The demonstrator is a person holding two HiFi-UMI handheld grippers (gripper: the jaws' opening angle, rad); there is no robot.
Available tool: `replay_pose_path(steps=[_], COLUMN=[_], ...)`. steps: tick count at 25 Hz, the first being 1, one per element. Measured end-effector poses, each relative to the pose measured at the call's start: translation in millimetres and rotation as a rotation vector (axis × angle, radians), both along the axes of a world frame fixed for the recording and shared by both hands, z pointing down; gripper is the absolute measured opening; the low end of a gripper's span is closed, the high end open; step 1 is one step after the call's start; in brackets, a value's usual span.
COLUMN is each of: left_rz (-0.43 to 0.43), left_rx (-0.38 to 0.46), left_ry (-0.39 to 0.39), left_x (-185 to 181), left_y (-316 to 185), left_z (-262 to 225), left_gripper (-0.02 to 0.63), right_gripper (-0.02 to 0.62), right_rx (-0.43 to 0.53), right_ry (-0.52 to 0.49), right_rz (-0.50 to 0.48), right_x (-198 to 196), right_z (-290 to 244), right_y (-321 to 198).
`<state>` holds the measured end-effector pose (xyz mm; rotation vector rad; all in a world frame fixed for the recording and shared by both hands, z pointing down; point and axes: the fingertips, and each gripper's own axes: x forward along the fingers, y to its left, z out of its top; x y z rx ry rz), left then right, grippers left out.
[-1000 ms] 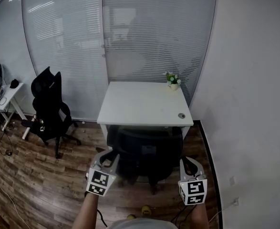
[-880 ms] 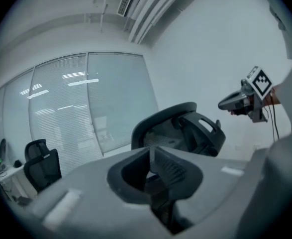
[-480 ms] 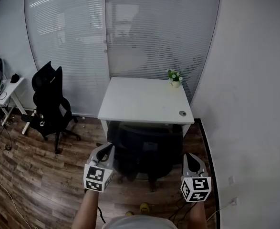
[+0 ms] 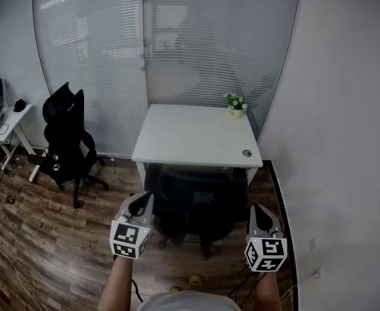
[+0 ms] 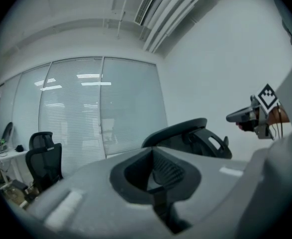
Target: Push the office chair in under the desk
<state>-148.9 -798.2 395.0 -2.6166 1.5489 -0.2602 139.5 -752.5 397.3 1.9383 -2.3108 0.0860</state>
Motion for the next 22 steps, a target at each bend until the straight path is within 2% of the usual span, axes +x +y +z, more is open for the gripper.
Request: replay_pose_path(steps=[4, 9, 22], left_rz=[0.0, -0.004, -0.015], left_rx=[-0.005, 0.015, 0.016], left_ry=[-0.005, -0.009, 0.019], left_x=[1.2, 2.8, 5.6], left_y=[1.0, -2.4, -1.7], left_z=[-1.3, -8.5, -13.0], left_gripper=[-0.002, -0.002, -0.003], right_gripper=[0.002, 0.002, 0.002], right_rx=[0.001, 0.004, -0.003], right_ry=[0.008, 0.115, 0.041], right_rz=[0.003, -0.019, -0.043], right_x=[1.1, -5.6, -2.3], right_z=[0.2, -1.0, -3.9], right_y=[1.5, -0.5, -4.8])
